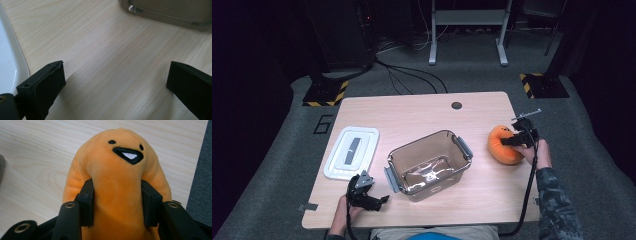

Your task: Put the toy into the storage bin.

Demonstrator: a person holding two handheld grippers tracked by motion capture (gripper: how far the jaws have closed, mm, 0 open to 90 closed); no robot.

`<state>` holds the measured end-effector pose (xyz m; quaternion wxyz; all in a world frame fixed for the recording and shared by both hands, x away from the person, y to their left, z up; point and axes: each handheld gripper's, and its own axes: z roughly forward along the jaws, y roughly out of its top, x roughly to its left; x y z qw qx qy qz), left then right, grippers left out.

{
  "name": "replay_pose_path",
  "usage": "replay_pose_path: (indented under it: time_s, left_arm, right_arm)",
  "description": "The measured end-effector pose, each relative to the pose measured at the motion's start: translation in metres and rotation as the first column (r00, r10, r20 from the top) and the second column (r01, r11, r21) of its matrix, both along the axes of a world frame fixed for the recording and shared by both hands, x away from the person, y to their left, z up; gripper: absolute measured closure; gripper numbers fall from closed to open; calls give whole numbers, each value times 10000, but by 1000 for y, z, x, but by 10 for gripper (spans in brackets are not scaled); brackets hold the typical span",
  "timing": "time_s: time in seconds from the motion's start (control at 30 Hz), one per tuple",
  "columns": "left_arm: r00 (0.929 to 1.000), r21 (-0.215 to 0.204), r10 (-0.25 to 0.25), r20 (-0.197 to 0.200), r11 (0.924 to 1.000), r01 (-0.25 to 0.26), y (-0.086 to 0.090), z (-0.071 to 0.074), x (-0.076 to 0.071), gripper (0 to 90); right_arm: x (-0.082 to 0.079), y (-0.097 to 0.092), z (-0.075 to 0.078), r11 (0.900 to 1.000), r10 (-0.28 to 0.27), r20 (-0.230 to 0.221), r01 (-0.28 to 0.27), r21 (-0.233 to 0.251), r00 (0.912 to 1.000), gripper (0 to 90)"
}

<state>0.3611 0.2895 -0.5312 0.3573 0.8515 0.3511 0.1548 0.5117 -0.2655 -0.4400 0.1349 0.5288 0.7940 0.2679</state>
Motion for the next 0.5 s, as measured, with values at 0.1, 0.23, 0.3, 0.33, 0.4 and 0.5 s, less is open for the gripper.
replay_pose_path:
  time_s: [0.1,0.23,0.3,0.33,0.4,0.5]
  left_arm:
    - [10000,-20,8,-9,10000,-8,0,0,0,16]
    - [10000,-7,27,32,10000,-27,0,0,0,15]
    - [10000,-7,40,29,10000,-40,0,0,0,15]
    - [10000,-5,38,31,10000,-38,0,0,0,16]
    - [10000,-5,43,30,10000,-43,0,0,0,16]
    - [10000,-4,55,27,10000,-55,0,0,0,15]
  right_arm:
    - [0,0,0,10000,-85,81,85,-47,9999,570]
    - [0,2,1,9999,33,-15,-33,-161,10000,616]
    - [-3,4,0,9993,178,218,-171,-321,9996,637]
    - [-4,6,-1,9992,137,380,-122,-393,9992,645]
    - [-7,8,-1,9989,157,567,-131,-458,9983,656]
    - [-11,9,2,9990,70,800,-34,-447,9968,662]
